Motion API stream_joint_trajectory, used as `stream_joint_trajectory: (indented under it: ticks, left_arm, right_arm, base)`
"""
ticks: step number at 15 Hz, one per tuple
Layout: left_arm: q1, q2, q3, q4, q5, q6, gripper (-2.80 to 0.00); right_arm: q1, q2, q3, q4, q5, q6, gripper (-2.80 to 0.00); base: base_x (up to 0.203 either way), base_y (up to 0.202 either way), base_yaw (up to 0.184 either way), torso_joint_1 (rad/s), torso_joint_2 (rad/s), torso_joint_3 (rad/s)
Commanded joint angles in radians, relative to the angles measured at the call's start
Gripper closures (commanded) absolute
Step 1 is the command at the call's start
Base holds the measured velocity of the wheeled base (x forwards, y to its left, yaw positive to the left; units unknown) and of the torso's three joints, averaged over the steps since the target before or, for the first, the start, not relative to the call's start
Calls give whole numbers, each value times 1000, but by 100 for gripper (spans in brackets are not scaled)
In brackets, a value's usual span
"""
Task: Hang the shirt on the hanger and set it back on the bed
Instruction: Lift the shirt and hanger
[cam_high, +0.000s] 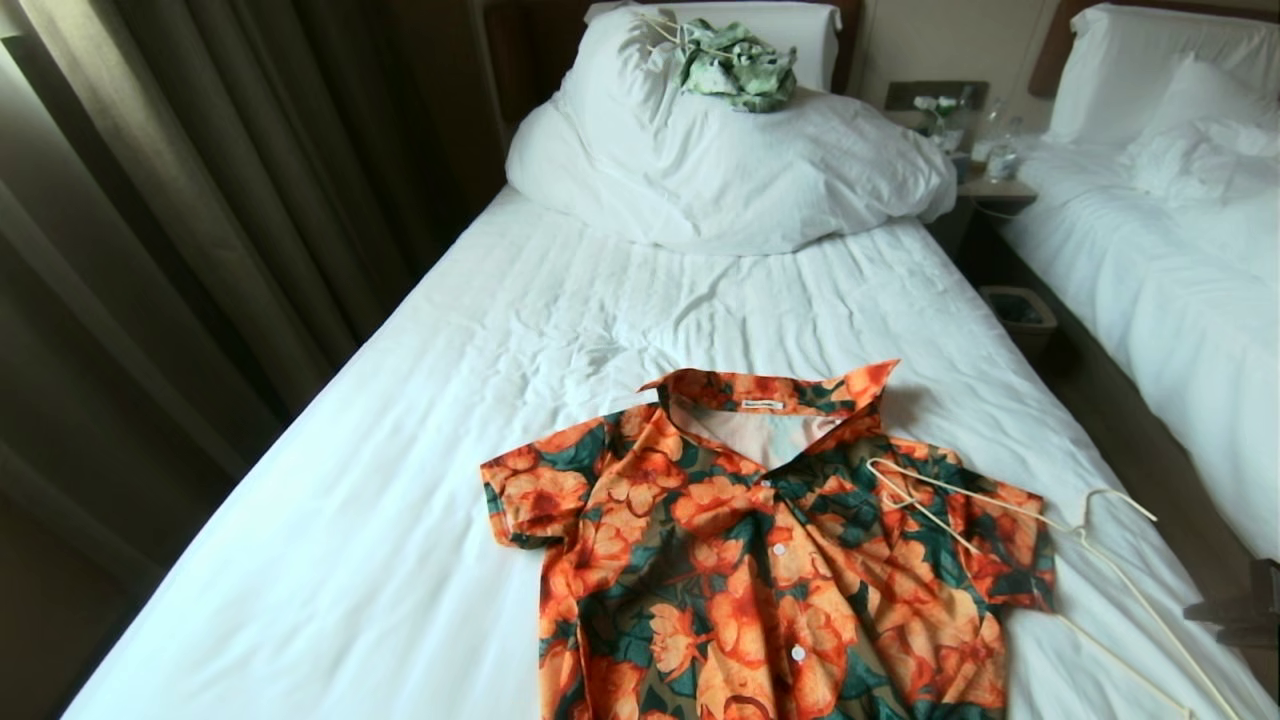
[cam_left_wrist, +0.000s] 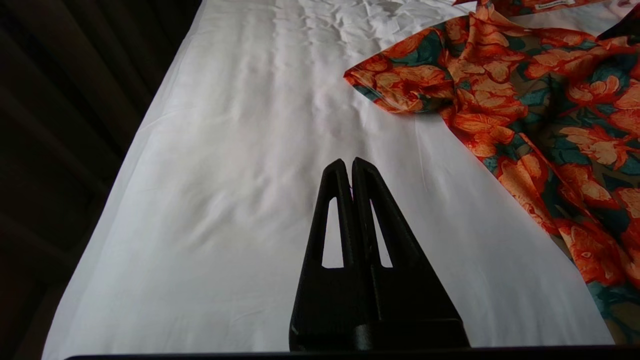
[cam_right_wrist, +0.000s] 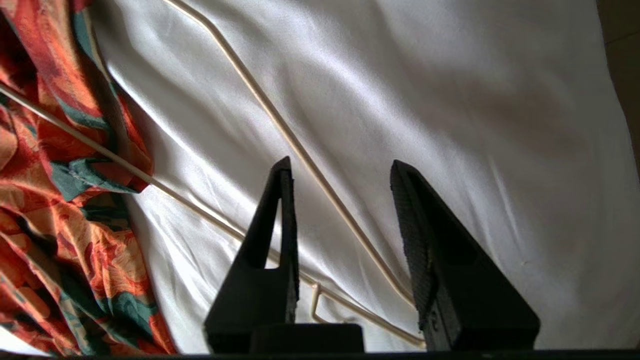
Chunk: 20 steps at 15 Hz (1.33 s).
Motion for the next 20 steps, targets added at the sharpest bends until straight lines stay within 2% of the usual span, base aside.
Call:
stream_joint_trajectory:
  ticks: [1,4,6,12,16,20]
  left_arm:
    - [1,-1,0,0,0,1,0]
    - [0,-1,0,0,0,1,0]
    - [1,-1,0,0,0,1,0]
    - [2,-1,0,0,0,1,0]
    - [0,-1,0,0,0,1,0]
    - [0,-1,0,0,0,1,0]
  right_arm:
    - [-22,13,-1,5,100,-28,-280]
    - [-42,36,-7,3,262,-56,-280]
    - [-44,58,-5,7,336,-76,-280]
    - [-45,143,5,7,406,-197,-280]
    - [-89,185,15,6,560,-312,-280]
    - [-83,209,14,7,605,-409,-280]
  base:
    - [0,0,0,0,0,0]
    - [0,0,0,0,0,0]
    - [0,0,0,0,0,0]
    - [0,0,0,0,0,0]
    - [0,0,0,0,0,0]
    - [0,0,0,0,0,0]
